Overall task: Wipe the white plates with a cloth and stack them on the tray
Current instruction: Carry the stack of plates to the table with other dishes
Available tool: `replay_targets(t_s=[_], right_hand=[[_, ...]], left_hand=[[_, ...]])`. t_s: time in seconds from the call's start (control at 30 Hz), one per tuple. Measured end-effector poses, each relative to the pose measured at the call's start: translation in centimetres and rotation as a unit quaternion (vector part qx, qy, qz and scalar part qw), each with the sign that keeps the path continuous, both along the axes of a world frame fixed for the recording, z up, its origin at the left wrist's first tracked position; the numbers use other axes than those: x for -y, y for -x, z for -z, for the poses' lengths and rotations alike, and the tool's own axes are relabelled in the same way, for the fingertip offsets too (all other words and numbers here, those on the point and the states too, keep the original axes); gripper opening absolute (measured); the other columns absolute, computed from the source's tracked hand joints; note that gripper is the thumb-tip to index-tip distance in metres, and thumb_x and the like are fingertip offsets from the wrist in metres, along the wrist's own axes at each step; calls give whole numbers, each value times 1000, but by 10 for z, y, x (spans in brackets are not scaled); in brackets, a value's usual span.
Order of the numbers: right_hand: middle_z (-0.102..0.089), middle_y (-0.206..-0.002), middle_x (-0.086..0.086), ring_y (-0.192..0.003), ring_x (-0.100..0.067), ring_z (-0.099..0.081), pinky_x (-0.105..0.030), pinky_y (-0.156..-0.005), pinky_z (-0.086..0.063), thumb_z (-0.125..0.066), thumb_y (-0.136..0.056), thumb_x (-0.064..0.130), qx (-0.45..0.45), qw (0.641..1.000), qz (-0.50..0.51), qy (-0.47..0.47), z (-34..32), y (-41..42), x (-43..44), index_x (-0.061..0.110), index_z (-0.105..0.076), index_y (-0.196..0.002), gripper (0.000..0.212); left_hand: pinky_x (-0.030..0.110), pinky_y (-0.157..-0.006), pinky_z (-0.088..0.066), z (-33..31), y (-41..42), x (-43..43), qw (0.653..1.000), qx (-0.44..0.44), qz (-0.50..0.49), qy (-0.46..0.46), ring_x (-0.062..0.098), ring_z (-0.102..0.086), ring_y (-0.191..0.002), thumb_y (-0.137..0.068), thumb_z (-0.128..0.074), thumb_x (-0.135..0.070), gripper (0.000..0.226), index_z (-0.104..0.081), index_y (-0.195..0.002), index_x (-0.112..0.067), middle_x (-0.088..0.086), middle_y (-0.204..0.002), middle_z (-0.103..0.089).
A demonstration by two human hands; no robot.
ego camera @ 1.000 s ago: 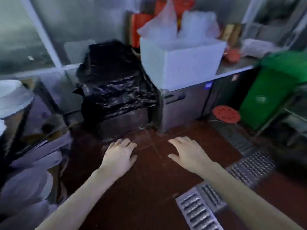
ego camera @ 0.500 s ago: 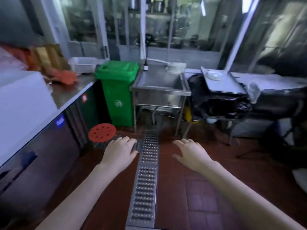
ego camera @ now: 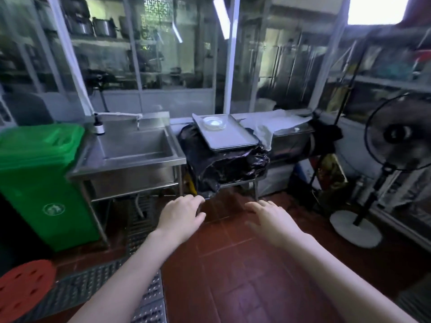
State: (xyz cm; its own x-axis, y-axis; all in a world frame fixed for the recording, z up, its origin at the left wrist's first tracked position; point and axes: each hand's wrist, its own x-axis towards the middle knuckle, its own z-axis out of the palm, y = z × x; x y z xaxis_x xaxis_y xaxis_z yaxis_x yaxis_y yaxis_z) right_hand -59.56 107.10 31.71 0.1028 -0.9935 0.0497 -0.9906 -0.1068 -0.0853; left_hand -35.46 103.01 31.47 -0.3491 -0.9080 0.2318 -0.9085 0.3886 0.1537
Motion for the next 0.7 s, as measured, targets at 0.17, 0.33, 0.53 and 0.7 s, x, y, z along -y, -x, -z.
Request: replay_targets(t_s=[0.17, 0.33, 0.53, 0.7], right_hand=[[-56, -136, 0, -127, -26, -50, -37, -100, -45, -57, -94, 47, -4, 999, 34, 11, -25, 71, 96, 28, -46, -144, 54], [-57, -134, -2, -126, -27, -50, -37, -99, -45, -54, -92, 40, 21, 998, 55, 16, -39, 121, 190, 27, -45, -146, 56], [-55, -138, -2, -129, -26, -49, -38, -101, -45, -56, -94, 44, 30, 998, 52, 23, -27, 150, 309, 27, -45, -146, 56], [-56, -137, -4, -129, -27, -49, -40, -102, -44, -59, -94, 45, 21, 999, 35, 21, -20, 169, 431, 25, -47, -144, 55]], left_hand=[[34, -87, -50, -18, 80, 114, 999, -37, 29, -17, 19, -61, -108, -92, -54, -40, 35, -57, -126, -31, -7, -112, -65], [32, -87, -49, -31, 135, 219, 997, -59, 44, -23, 17, -61, -108, -92, -56, -39, 38, -55, -129, -33, -9, -112, -65], [31, -89, -49, -24, 170, 344, 997, -61, 40, -39, 16, -61, -109, -92, -57, -36, 40, -55, -131, -31, -8, -113, -65], [33, -91, -49, -11, 190, 458, 997, -56, 38, -29, 19, -59, -114, -93, -55, -37, 41, -54, -133, -30, -7, -120, -65]])
